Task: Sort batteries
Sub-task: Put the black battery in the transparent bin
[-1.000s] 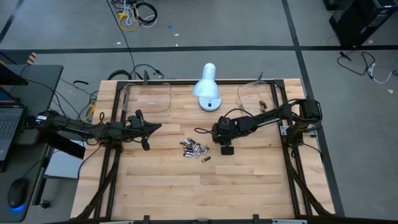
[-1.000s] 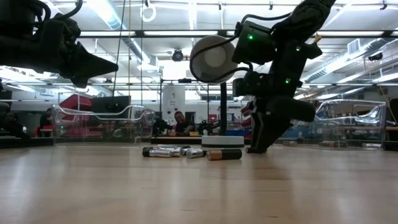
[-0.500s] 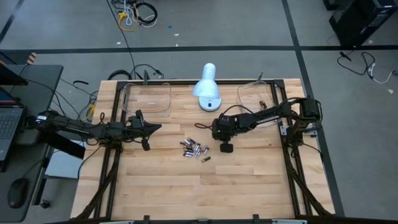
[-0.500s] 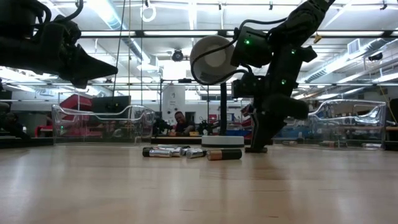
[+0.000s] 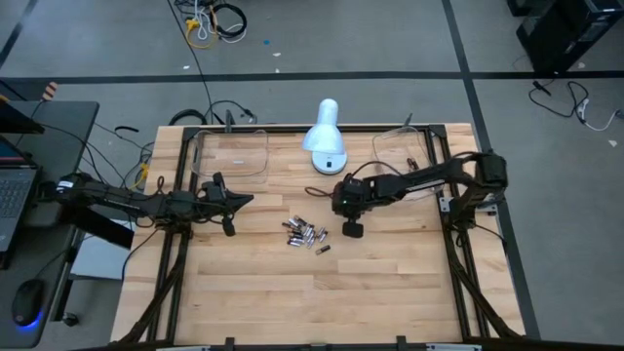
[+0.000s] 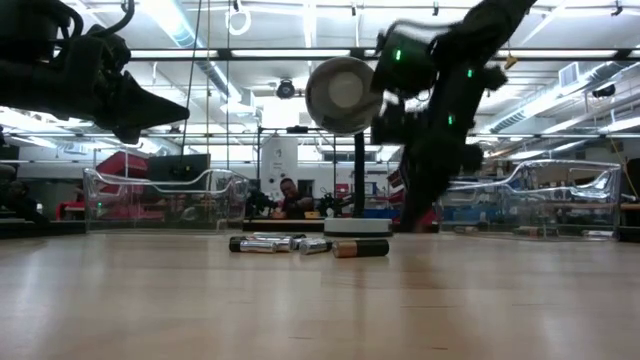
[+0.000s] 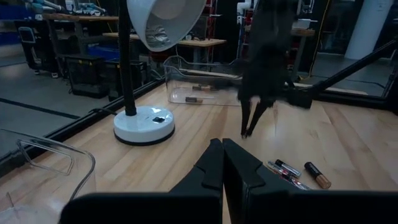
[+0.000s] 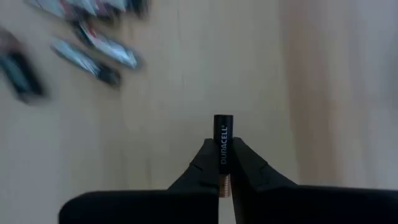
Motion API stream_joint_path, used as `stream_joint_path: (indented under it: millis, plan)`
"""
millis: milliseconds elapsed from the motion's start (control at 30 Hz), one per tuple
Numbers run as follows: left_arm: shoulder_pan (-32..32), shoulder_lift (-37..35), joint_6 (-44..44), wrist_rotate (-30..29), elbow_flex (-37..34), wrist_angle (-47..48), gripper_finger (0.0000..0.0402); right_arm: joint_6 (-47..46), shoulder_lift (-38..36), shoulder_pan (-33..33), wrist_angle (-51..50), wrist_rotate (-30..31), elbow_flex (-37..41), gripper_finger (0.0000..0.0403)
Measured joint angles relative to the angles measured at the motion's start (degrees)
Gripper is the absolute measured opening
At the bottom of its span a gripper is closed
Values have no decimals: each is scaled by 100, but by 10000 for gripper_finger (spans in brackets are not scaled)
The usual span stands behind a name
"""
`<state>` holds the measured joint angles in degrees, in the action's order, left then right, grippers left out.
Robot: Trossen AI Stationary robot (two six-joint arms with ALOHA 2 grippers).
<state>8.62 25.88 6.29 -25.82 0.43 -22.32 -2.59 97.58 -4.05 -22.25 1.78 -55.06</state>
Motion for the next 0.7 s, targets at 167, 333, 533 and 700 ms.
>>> stream_joint_path:
  millis: [167,333,533,700]
  plan:
    - [0,1,21,62,0,-1,2,-293,-762,-25,-434,215,-7,7]
    - [0,-1,21,61,0,-3,2,-774,-1844,-107,-1457,978,-18,7]
    - [0,1,21,61,0,-12,2,-2148,-2943,-685,-3117,2307,-18,6]
    - [0,1,21,61,0,-26,2,-3013,-3268,-1481,-3510,2043,-18,6]
